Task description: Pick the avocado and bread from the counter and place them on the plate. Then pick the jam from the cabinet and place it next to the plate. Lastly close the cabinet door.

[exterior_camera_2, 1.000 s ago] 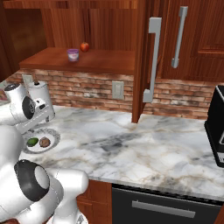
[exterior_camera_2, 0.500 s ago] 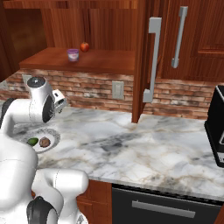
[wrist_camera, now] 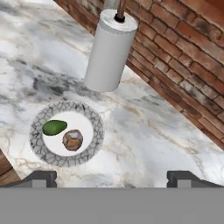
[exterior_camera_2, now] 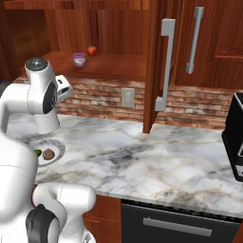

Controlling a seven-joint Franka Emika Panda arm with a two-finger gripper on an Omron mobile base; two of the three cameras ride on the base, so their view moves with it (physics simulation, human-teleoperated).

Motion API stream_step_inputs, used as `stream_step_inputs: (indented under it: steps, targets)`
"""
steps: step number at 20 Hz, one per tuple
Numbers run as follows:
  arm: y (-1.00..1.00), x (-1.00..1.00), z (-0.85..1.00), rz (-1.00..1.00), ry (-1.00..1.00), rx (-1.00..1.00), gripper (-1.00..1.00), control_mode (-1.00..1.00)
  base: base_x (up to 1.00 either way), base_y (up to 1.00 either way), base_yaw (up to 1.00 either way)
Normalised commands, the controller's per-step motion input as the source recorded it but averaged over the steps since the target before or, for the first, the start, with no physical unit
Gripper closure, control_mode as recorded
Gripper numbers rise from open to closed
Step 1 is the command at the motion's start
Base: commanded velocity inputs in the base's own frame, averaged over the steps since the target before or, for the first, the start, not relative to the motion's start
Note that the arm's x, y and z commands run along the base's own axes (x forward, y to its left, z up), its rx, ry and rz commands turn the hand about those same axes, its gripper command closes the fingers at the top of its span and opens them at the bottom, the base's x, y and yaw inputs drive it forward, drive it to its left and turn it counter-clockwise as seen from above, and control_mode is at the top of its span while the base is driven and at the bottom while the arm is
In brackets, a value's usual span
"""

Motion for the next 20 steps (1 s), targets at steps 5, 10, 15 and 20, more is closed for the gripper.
stream_step_inputs:
  steps: [5,10,15,20]
  targets:
    - [-0.09,0.00,0.60,-0.23,0.00,0.03,-1.00,-1.00,0.00,0.00,0.00]
    - [-0.12,0.00,0.34,-0.24,-0.02,0.05,-1.00,-1.00,0.00,0.00,0.00]
    - [-0.13,0.09,0.26,-0.25,-0.17,0.03,-1.00,-1.00,0.00,0.00,0.00]
    - [-0.07,0.31,0.32,-0.20,-0.18,0.06,-1.00,-1.00,0.00,0.00,0.00]
